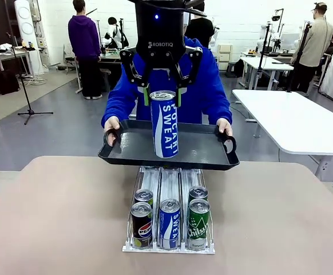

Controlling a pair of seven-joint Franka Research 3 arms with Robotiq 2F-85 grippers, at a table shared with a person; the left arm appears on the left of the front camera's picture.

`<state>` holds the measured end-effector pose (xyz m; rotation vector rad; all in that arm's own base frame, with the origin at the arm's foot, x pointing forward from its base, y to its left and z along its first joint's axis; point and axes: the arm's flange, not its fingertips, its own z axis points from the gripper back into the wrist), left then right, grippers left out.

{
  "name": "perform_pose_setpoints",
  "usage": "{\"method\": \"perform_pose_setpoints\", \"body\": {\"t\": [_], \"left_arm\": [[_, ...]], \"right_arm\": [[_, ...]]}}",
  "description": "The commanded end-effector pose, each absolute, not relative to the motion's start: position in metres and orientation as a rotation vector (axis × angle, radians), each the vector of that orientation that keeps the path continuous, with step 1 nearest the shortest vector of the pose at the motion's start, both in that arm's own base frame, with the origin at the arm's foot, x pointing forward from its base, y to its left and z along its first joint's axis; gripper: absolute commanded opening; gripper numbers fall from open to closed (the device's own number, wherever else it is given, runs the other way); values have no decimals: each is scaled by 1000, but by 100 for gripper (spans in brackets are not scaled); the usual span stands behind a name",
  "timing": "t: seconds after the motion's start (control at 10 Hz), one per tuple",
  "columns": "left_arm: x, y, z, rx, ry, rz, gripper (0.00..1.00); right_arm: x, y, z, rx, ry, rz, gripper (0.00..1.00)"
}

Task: Retrieve and hand over the desired beverage to the person.
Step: Place the picked can on the Handle tray extended by the person.

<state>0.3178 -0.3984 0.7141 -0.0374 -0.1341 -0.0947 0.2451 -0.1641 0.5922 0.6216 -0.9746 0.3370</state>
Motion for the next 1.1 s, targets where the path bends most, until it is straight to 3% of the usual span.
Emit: {"method": "perform_pose_setpoints", "body": {"t": [0.0,0.1,0.2,1.0], "left_arm": [[313,-393,717,-41,-138,-90,0],[313,-393,717,-41,-138,-90,0],[318,-398,714,-37,-134,-95,58],[491,-358,722,-68,-117,8,58]], "right_arm": [[246,-163,591,633,-976,349,100],[246,-163,591,633,-976,349,100],[246,-163,591,633,-976,349,100],[246,-163,591,633,-976,349,100]]}}
